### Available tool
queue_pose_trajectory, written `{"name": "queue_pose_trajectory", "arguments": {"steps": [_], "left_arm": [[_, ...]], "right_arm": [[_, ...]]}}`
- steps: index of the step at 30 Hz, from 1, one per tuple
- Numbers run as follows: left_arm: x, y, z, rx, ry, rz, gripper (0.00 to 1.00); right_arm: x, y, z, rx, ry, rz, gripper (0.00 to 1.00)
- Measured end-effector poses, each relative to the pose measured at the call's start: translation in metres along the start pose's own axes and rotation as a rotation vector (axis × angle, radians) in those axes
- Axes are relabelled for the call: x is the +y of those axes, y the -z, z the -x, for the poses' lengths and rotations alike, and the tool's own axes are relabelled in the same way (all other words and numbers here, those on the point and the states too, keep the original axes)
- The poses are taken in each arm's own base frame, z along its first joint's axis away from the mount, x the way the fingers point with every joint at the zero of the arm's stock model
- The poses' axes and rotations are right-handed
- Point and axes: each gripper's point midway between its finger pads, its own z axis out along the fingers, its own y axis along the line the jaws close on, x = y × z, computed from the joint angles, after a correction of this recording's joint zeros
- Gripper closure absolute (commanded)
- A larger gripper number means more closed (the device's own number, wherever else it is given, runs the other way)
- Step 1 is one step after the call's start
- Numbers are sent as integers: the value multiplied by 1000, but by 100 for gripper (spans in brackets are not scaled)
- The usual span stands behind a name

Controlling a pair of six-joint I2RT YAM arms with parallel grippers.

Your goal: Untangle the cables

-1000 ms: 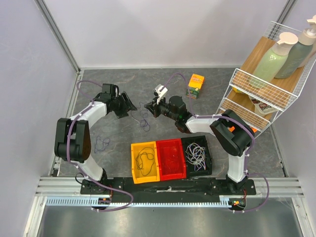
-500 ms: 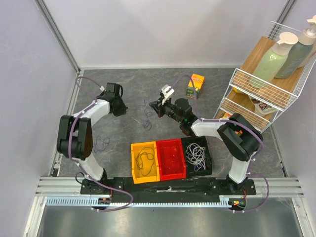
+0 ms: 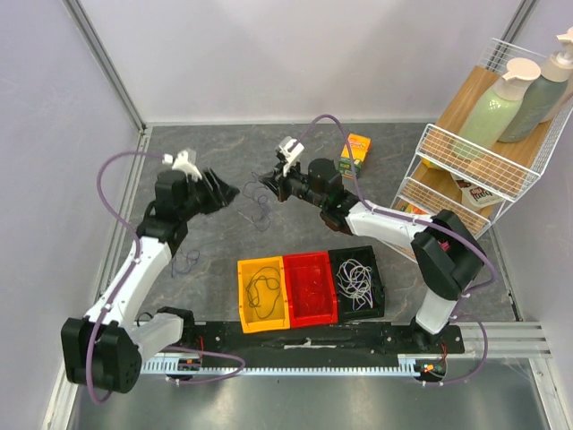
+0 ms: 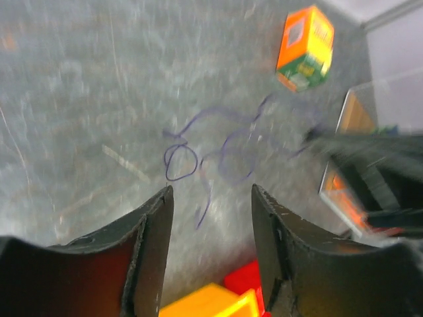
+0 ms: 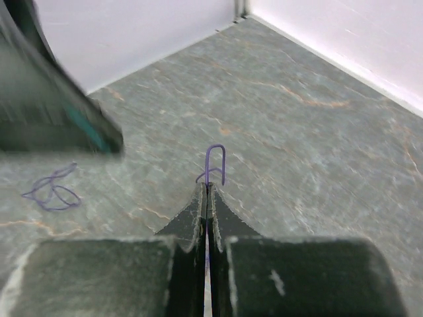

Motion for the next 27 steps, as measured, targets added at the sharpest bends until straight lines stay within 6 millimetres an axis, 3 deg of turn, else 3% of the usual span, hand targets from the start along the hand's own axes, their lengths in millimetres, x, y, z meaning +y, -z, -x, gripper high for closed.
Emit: {"name": "queue_pose_trajectory", "arguments": {"steps": [3,5,7,9,12,17,24,27], "left_arm": [[20,8,-48,83,19,6,42],[24,15,-60,94,21,1,42],[17,23,-56,62,10,-30,41],[8,30,-44,7,-8,-68,31],[-5,39,-27,-71,-34,-115,30],[-1,38,-18,-111,-47,-88,37],[6,28,-22,-93,-49,-64,40],[9,24,-25,-78,-46,-54,47]], "right_arm": [[11,-8,27,12,-8,63,100],[19,-9,45,16,-11,103,100],[29,-9,63,25,-14,153,100],[38,-8,78,27,-15,202,100],[54,1,93,28,-28,280,100],[74,15,103,30,-51,385,100],[92,30,111,24,-71,479,100],[97,37,116,15,-75,505,100]]}}
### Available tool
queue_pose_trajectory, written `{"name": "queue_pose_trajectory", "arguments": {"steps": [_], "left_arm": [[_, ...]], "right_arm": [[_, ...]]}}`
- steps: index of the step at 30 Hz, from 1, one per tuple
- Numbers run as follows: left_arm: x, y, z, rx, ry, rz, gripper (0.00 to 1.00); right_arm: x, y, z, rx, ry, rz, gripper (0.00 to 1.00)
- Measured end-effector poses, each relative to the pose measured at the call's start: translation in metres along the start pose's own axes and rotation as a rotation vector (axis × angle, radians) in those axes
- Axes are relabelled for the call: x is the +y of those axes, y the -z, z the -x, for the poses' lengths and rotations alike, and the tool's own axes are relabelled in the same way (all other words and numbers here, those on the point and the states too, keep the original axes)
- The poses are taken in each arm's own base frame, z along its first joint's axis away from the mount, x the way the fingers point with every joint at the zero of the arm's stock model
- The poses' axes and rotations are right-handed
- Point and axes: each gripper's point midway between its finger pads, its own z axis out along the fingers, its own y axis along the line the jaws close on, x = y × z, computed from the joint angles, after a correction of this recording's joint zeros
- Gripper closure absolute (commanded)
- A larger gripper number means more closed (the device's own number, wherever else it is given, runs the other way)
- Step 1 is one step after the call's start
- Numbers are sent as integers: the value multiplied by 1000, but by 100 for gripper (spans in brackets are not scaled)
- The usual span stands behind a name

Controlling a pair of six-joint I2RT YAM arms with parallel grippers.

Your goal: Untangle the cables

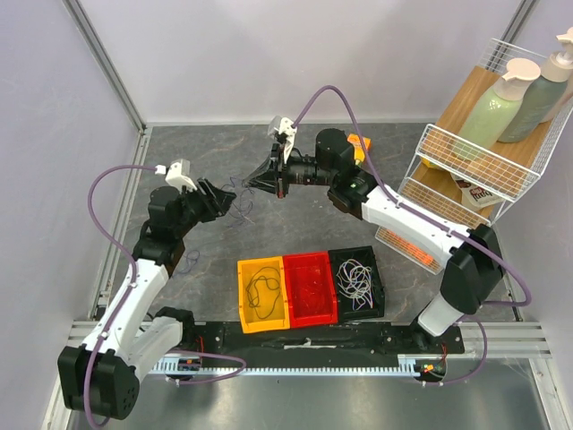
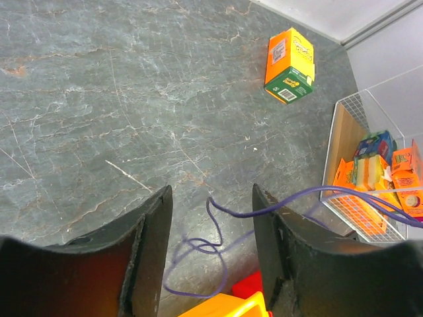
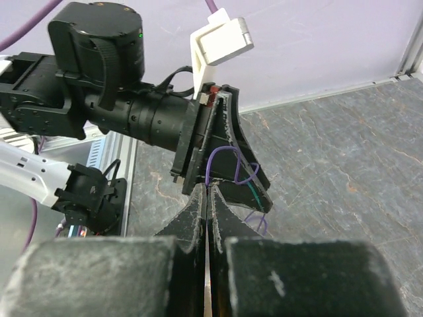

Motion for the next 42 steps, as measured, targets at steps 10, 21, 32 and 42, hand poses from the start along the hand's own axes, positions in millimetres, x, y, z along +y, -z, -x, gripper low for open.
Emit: {"name": "queue_pose_trajectory", "arguments": {"steps": [10,21,32,42], "left_arm": [[14,8,11,-34,-31,101,98],[-11,97,84,-360,-88,156,98],[-51,122,81,-250,-101,33,98],[-78,155,98,-260,-103,-20,98]], "right_arm": [[2,12,1,9,30,-45,100],[-24,39,2,37,215,-528,100],[-31,47,-20,63,240,-618,96],[-86,62,-61,14,187,-955,94]]}}
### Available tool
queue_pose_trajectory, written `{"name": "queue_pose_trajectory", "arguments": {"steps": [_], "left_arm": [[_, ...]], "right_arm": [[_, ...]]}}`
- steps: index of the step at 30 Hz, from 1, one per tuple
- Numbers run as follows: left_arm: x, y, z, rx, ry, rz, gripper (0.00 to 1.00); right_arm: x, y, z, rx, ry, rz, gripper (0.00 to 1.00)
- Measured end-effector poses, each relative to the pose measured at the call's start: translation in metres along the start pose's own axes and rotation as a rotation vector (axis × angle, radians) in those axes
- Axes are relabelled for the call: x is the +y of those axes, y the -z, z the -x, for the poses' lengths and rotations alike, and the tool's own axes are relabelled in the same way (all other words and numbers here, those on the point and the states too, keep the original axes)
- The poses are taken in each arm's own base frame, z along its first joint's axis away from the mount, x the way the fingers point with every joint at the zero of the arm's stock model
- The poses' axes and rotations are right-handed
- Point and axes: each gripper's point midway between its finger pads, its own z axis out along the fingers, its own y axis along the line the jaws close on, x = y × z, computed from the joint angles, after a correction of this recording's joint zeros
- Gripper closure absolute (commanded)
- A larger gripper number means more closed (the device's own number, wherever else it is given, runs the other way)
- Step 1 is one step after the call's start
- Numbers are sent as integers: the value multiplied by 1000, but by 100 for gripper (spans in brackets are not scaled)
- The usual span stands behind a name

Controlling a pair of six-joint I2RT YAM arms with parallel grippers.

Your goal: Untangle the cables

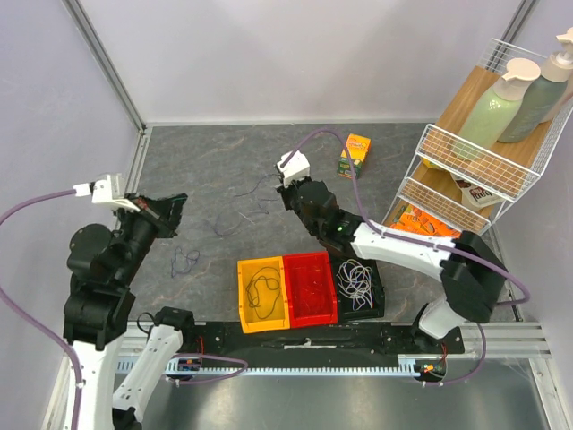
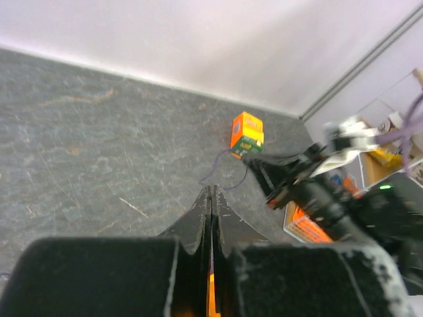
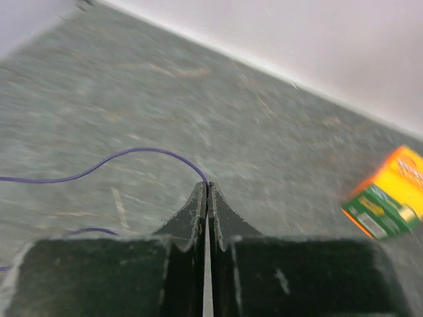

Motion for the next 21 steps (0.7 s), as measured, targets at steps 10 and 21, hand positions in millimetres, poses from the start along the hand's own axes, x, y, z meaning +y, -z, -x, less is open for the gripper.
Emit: {"name": "queue_pose_trajectory", "arguments": {"steps": [10,21], "left_arm": [[-3,14,21,-75,-13,12,95],[-1,-43,-84,348,-13,-158,11]], "right_arm": [[-43,-14,-67,131,41,-174,100],[61,3,-41,122,24,543,100]]}}
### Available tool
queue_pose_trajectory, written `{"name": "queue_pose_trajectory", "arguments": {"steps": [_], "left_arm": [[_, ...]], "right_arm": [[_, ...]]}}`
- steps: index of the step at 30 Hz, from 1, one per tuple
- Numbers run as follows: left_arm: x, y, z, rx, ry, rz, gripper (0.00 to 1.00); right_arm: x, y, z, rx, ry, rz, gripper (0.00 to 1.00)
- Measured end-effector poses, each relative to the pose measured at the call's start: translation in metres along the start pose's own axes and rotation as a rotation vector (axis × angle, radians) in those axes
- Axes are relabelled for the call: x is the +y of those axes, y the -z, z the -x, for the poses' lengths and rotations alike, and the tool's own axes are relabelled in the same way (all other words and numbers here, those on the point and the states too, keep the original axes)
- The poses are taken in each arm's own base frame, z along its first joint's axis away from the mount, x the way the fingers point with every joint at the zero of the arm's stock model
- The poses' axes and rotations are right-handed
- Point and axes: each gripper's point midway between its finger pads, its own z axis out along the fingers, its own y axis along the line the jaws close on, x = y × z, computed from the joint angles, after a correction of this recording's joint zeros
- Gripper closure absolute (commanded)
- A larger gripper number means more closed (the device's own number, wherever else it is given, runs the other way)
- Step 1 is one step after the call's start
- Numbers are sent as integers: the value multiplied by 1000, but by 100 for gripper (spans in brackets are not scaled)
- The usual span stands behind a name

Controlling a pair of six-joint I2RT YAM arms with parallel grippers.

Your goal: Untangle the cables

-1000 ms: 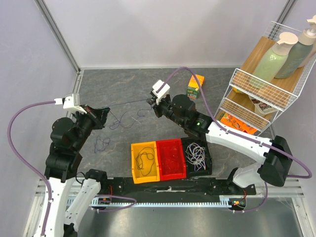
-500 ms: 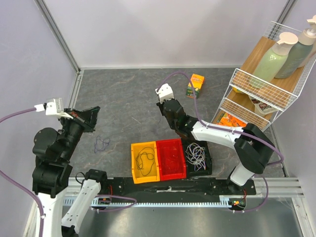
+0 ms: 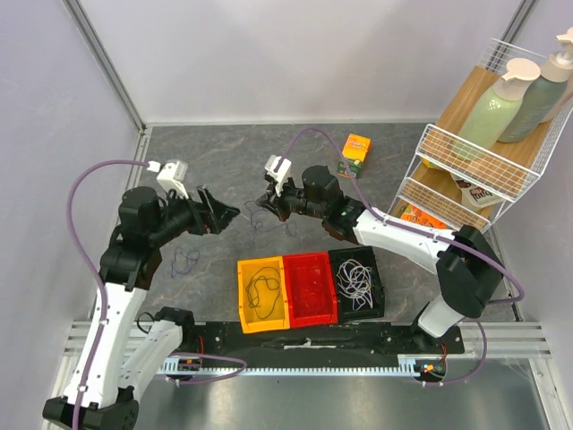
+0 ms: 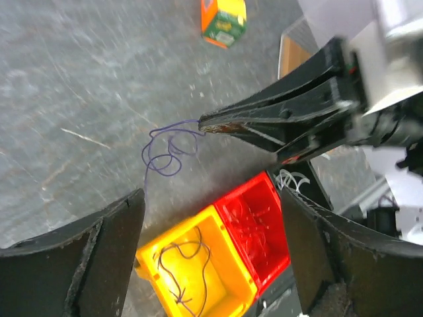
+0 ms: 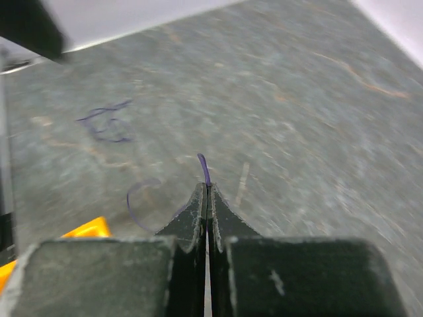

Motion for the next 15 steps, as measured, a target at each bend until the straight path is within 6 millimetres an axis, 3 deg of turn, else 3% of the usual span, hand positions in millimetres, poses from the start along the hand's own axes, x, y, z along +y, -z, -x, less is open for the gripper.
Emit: {"name": "queue_pose_trajectory", "arguments": {"steps": [4,9,15], "left_arm": [[4,-13,-29,115,9,-50,21],[12,-27,-47,186,9,-69,33],[24,-39,-67,183,-42,-59,23]], "right_arm": [[28,7,12,-16,2,219,100],[41,23,19,-27,-18,351,100],[52,37,33,-63,-55,457,100]]}}
